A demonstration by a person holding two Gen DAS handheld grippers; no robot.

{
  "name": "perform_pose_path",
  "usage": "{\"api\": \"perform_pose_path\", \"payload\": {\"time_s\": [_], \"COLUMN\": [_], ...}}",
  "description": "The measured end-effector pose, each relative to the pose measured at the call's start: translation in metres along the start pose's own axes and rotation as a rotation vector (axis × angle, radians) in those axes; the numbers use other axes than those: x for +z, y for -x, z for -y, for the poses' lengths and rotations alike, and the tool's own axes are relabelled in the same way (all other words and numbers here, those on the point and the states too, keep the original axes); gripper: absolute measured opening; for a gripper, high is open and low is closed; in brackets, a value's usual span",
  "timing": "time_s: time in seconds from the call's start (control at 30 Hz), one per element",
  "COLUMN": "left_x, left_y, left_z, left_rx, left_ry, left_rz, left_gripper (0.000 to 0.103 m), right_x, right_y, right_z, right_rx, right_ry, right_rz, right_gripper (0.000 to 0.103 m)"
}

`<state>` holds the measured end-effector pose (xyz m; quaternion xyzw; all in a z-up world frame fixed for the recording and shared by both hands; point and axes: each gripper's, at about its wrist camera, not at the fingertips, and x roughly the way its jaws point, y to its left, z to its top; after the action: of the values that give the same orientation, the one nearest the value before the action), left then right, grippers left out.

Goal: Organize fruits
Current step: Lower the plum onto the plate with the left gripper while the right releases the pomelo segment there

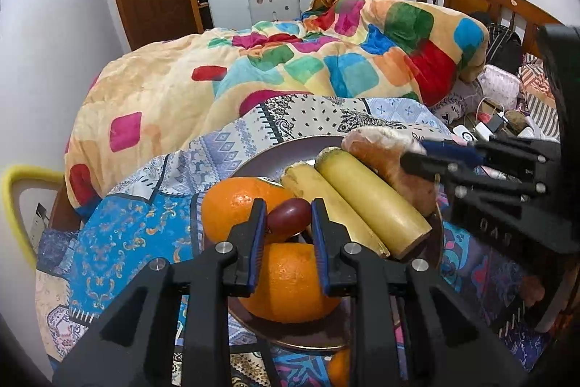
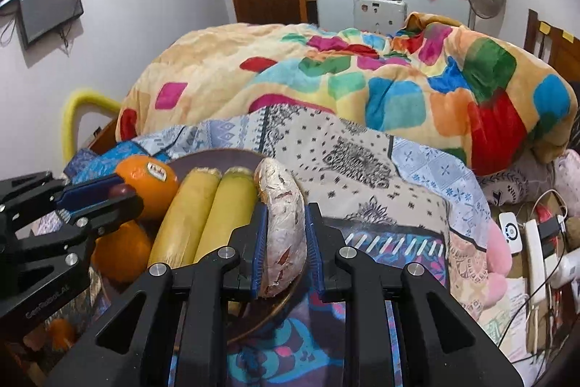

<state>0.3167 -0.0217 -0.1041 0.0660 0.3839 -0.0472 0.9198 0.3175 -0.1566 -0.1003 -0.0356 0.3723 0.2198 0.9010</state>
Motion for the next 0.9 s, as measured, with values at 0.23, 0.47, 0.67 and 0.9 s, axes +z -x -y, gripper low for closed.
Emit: {"api": "perform_pose_path", "payload": {"time_s": [0.23, 0.47, 0.67, 0.9], "left_x": [0.0, -0.003, -0.005, -0.016], "left_y": [0.0, 0.008, 0.027, 0.073], "left_z": [0.001, 0.003, -0.006, -0.014], "left_rx": [-0.009, -0.004, -0.011, 0.004], "left_ry": [0.006, 0.016, 0.046, 0.064], "left_rz": [-0.003, 0.001, 0.011, 0.055], "left_gripper": [0.029, 0.051, 0.052, 0.057], "right_x": [-0.001, -0.005, -0.006, -0.009], "right_y": [-0.001, 0.0, 0.027, 0.071], "right_z": [-0.003, -0.004, -0.01, -0.027], "right_rx": [-0.002, -0.018, -0.023, -0.012], "right_ry": [0.024, 0.041, 0.064, 0.082], "right_rz": [-0.015, -0.04, -0.001, 0.079], "right_gripper": [0.023, 0.026, 0.026, 0.034]}}
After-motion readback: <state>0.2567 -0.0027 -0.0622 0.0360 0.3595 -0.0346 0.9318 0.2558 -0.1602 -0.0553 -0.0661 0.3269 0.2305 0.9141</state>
